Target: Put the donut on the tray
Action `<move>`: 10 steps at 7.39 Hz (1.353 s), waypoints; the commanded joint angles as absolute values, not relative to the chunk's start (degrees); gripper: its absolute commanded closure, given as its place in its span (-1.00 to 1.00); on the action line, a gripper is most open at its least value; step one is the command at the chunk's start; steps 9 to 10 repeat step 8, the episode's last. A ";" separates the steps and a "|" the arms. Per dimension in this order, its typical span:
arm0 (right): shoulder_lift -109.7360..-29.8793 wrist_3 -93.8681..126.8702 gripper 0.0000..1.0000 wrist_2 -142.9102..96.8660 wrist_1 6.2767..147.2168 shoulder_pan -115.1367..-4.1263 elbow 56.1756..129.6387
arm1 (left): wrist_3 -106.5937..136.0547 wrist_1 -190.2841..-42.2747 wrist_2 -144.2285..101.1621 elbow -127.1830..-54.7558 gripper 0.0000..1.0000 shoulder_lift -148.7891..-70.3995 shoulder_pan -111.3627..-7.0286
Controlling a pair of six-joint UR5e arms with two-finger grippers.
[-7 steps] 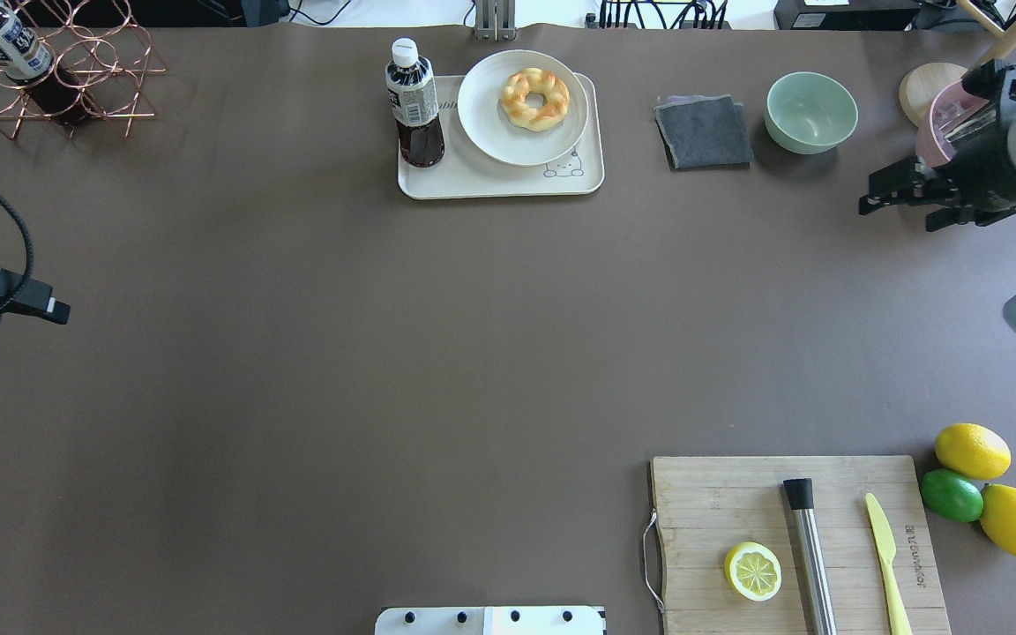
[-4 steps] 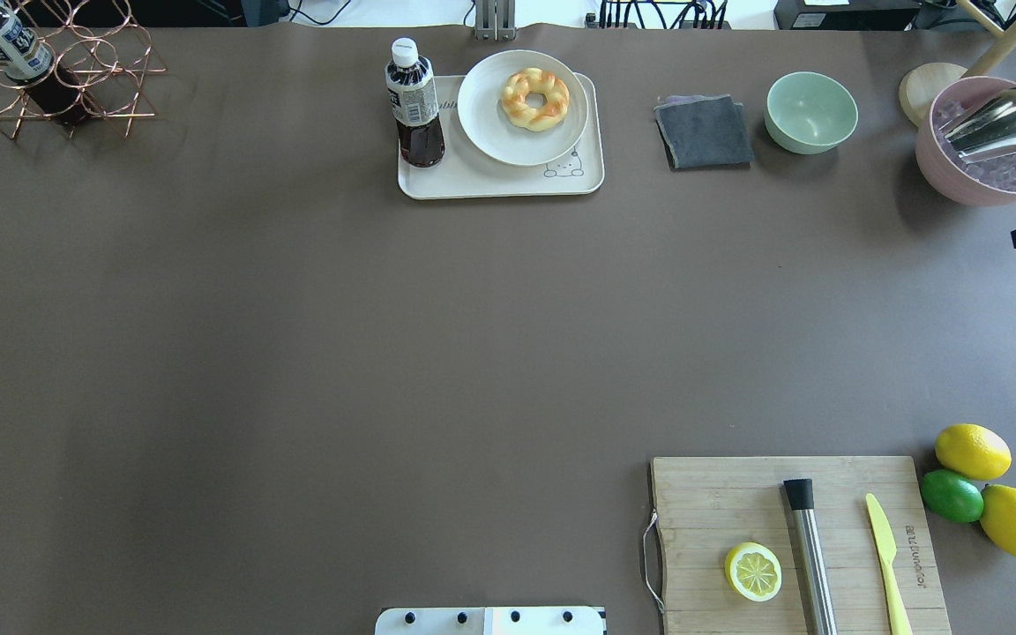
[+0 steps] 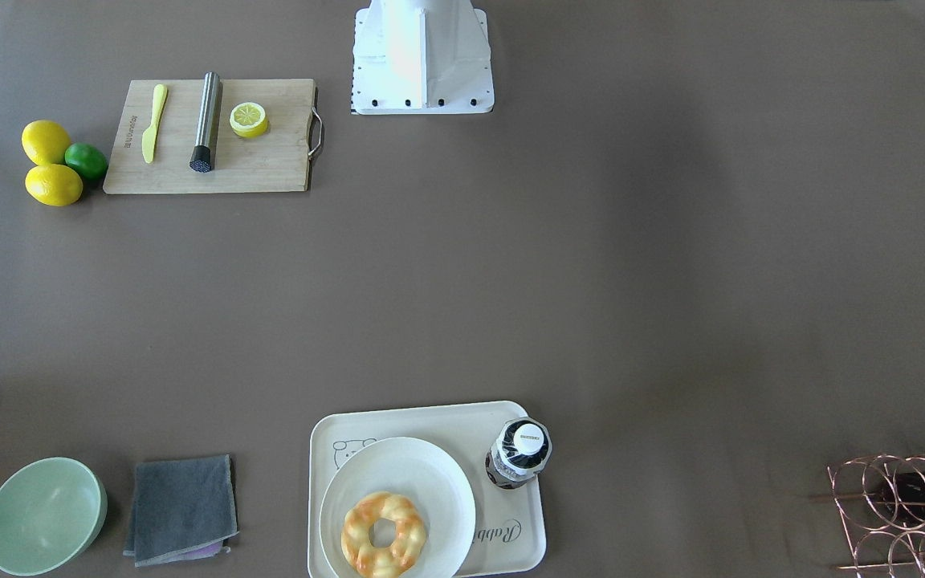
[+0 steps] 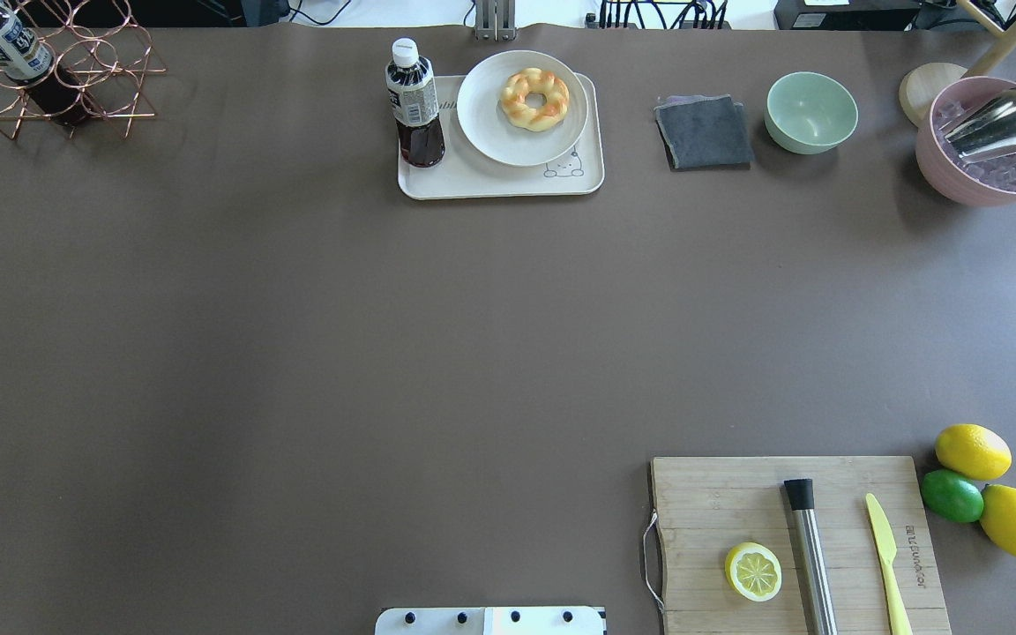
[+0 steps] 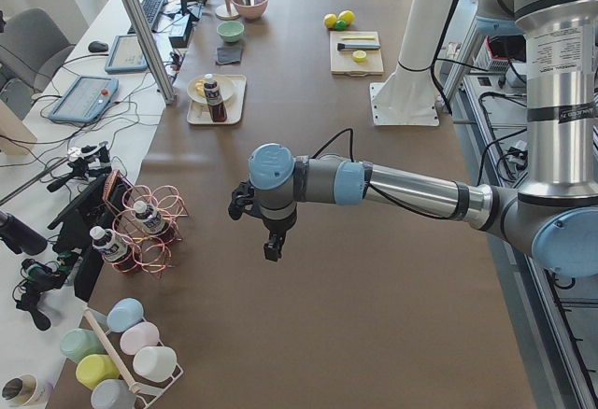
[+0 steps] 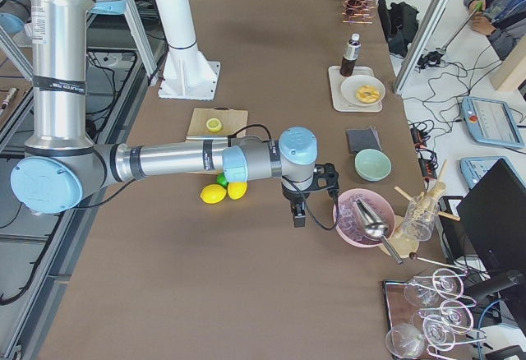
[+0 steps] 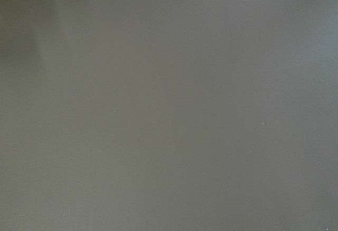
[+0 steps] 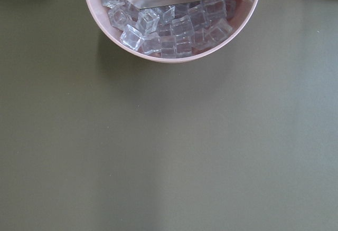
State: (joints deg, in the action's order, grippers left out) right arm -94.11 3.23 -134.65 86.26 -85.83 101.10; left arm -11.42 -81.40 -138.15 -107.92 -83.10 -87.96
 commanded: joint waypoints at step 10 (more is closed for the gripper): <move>-92.81 1.85 -1.00 -134.91 88.33 -87.28 101.60 | -12.92 -82.61 -137.72 -108.45 -0.94 -81.56 -96.58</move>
